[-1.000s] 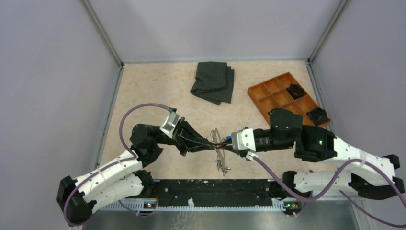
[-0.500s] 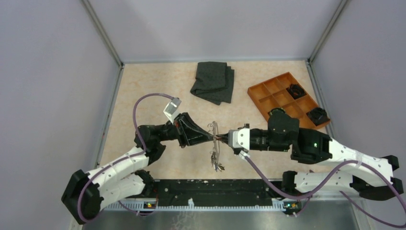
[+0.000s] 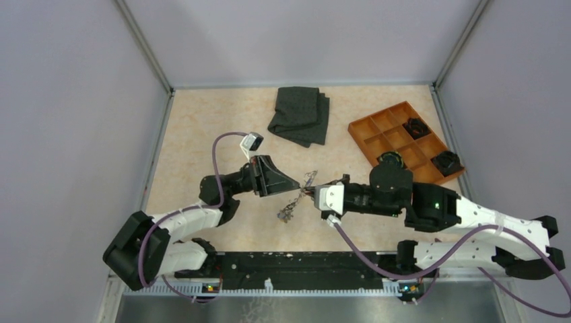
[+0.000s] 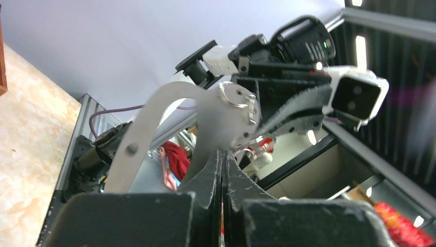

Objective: Remove the keys from the keyring
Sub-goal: Remove the key from the keyring.

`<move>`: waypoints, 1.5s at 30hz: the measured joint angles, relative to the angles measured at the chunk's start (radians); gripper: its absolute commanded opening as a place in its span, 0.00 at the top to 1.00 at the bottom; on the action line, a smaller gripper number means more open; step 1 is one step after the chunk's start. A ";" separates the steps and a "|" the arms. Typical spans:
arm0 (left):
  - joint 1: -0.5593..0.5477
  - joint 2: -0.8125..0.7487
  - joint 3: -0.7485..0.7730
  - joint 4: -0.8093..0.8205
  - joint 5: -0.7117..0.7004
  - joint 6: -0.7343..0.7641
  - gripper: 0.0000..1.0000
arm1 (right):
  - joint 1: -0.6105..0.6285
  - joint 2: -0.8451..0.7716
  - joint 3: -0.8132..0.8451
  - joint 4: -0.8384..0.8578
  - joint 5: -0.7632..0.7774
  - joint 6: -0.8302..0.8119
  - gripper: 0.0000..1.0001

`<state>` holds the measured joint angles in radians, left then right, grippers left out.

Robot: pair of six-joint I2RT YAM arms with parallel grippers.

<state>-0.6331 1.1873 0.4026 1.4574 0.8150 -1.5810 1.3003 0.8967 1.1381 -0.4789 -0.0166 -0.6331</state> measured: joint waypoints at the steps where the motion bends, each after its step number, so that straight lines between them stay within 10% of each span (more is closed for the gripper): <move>1: 0.003 0.010 -0.001 0.000 -0.010 -0.019 1.00 | 0.009 0.001 0.000 0.001 0.009 -0.005 1.00; 15: 0.016 0.048 -0.027 0.002 -0.098 -0.112 1.00 | 0.119 0.066 -0.045 0.006 0.222 -0.090 1.00; 20: 0.064 -0.003 -0.039 -0.011 -0.059 -0.006 0.72 | 0.120 0.066 -0.044 0.006 0.229 -0.077 1.00; 32: 0.130 -0.438 0.232 -0.853 -0.002 0.826 0.75 | 0.119 0.066 0.010 -0.018 0.212 0.024 1.00; 45: 0.005 -0.567 0.227 -1.089 0.178 1.380 0.73 | 0.103 0.050 0.096 -0.031 0.043 0.085 1.00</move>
<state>-0.6285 0.6205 0.6292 0.3687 0.9928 -0.2012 1.4036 0.9470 1.2343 -0.5095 0.0269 -0.5476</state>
